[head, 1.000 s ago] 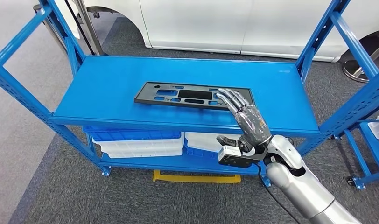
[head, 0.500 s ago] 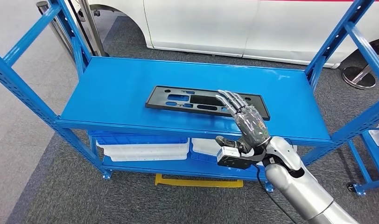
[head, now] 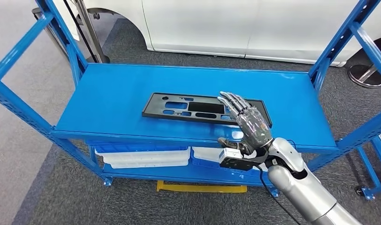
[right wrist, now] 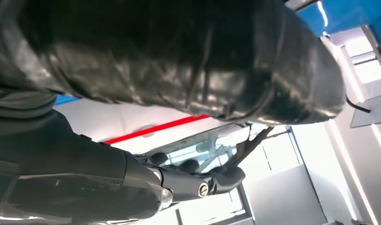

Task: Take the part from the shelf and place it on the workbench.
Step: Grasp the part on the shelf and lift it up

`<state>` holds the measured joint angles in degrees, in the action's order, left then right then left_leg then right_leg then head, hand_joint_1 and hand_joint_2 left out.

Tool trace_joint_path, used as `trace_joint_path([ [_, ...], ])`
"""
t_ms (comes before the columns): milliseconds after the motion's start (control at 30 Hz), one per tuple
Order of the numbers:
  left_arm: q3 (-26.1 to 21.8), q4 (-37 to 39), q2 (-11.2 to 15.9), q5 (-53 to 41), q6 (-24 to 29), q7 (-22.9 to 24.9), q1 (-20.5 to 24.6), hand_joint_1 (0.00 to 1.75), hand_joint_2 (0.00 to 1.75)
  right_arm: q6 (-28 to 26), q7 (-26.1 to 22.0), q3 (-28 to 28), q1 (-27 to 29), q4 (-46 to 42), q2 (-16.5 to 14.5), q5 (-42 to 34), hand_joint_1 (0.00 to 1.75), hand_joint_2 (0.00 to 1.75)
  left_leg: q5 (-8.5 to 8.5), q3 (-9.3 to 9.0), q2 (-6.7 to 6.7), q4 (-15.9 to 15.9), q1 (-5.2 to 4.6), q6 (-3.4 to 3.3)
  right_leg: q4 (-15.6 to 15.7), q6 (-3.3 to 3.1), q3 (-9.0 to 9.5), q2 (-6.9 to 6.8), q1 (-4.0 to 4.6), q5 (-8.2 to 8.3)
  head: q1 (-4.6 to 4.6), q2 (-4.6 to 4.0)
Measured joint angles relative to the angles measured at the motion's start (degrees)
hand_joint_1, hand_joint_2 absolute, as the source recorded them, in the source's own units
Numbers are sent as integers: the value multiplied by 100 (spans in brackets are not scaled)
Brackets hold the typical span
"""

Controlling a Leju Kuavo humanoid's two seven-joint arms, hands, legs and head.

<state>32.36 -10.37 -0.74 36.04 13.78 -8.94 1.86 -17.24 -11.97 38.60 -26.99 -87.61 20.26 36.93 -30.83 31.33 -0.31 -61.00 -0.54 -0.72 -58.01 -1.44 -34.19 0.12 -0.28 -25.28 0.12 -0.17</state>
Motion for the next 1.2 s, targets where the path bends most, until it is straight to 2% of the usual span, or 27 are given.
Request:
trace_joint_path([
  [33,1,1,-2,0,1,0,0,0,0,5,1,0,-2,-4,0,1,0,0,-128,184,-1,-342,27,32,16,-17,49,-9,-6,-25,-4,0],
  [100,1,1,-1,0,2,4,2,0,0,20,3,1,7,-6,0,2,0,0,-342,678,1,-1123,76,91,16,-32,124,-20,-11,-94,-9,0],
  [133,1,1,-1,0,3,7,-5,0,0,27,7,2,16,-6,0,3,0,0,-317,849,2,-1318,98,115,11,-24,165,-19,-16,-132,-10,0],
  [167,1,1,-1,0,5,10,-15,0,0,31,10,2,21,-6,0,3,0,0,-171,917,3,-1296,117,135,1,-10,211,-14,-25,-175,-9,0],
  [200,1,2,-1,0,8,12,-24,0,0,34,15,2,23,-6,0,3,0,0,84,868,6,-1040,135,151,-15,11,264,-7,-39,-225,-10,0],
  [233,1,3,0,0,13,13,-30,0,0,37,18,2,23,-6,0,3,0,0,358,748,9,-651,150,165,-33,42,316,-1,-52,-284,-10,0],
  [267,1,8,0,0,18,14,-35,0,0,39,20,2,20,-5,0,3,0,0,552,607,9,-294,146,169,-58,81,354,4,-55,-342,-11,0],
  [300,2,11,0,0,23,14,-31,0,0,44,25,2,18,-4,0,3,0,0,645,495,7,-22,140,147,-76,119,371,9,-54,-385,-10,0],
  [333,2,15,0,0,30,18,-25,0,0,50,31,2,15,-4,-1,4,0,0,645,438,2,115,128,117,-82,154,374,11,-47,-412,-9,0],
  [433,6,18,-2,-2,50,27,-15,0,0,63,43,2,15,-7,-4,8,0,0,567,382,-12,203,109,-13,-58,240,399,13,-53,-454,-7,0],
  [500,14,18,-4,-4,58,28,-22,0,0,68,45,2,11,-8,-4,8,0,0,542,298,-8,262,119,-98,-313,281,304,9,-62,-597,-4,0],
  [533,20,18,-4,-4,61,28,-25,0,0,73,46,2,12,-5,-4,8,0,0,523,259,-5,281,119,-135,-629,290,133,6,-64,-726,-3,0],
  [600,30,18,-2,-5,64,28,-21,0,0,83,49,4,27,5,-3,8,0,0,471,209,-4,288,100,-184,-1408,298,-374,5,-61,-961,-3,0],
  [633,34,18,-1,-5,66,28,-20,0,0,90,49,7,39,13,-2,8,0,0,439,176,-8,287,86,-196,-1656,295,-581,5,-61,-963,-3,0],
  [667,37,18,-1,-6,66,28,-24,0,0,97,49,9,48,19,-2,7,0,0,401,130,-13,286,73,-199,-1697,285,-689,5,-60,-843,-3,0],
  [700,39,18,-1,-7,63,28,-29,0,0,105,49,12,52,24,-2,5,0,0,358,68,-18,286,62,-196,-1512,265,-680,4,-55,-610,-3,0],
  [733,41,18,-2,-8,62,28,-32,0,0,114,49,13,53,26,-2,3,0,44,309,-3,-22,287,52,-188,-1157,235,-577,4,-47,-310,-3,0],
  [767,44,19,-4,-8,59,28,-38,0,0,124,49,14,51,29,-3,-1,0,87,260,-65,-23,290,43,-174,-799,200,-444,4,-27,-82,-4,-1],
  [800,46,19,-7,-9,57,28,-35,0,0,136,50,14,49,31,-3,-6,0,131,218,-105,-27,288,35,-151,-482,166,-317,1,-3,58,-3,-1],
  [833,49,20,-8,-9,56,27,-28,0,0,151,52,15,45,33,-3,-11,0,175,190,-121,-28,286,33,-127,-292,140,-238,-1,22,98,-4,-1],
  [900,55,20,-9,-6,52,6,-19,0,0,196,70,17,44,34,-2,-22,0,175,158,-126,-22,294,38,-79,-166,110,-184,4,48,42,-4,0],
  [1033,64,22,-8,50,-1,41,-17,0,0,460,174,26,55,37,9,-135,0,175,179,-182,-6,333,28,-94,-94,124,-132,32,32,17,-8,0],
  [1200,63,22,-7,100,-14,106,-15,0,0,887,309,41,97,40,91,-414,0,175,131,-258,-5,430,32,-83,-94,87,-106,25,43,-31,-10,0],
])
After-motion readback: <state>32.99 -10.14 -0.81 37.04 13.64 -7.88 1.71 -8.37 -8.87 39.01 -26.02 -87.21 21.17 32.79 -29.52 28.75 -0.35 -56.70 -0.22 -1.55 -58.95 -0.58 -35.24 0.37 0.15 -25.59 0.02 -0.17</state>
